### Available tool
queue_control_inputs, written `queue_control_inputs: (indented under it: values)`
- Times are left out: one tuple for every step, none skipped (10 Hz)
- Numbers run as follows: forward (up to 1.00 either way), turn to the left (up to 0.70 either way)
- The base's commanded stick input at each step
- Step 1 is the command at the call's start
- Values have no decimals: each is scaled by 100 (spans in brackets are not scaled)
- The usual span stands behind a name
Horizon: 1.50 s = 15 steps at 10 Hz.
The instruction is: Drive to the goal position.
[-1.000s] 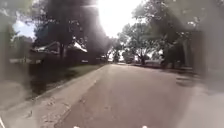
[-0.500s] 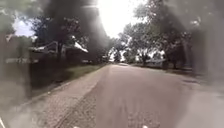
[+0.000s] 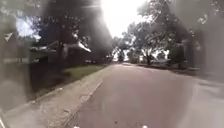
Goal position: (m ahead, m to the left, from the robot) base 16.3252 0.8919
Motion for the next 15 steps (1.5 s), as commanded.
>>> queue_control_inputs:
  values:
    - [100,0]
    - [100,0]
    - [100,0]
    - [100,0]
    - [100,0]
    - [100,0]
    - [100,0]
    - [100,0]
    - [100,0]
    - [100,0]
    - [100,0]
    - [100,0]
    - [100,0]
    - [100,0]
    - [100,0]
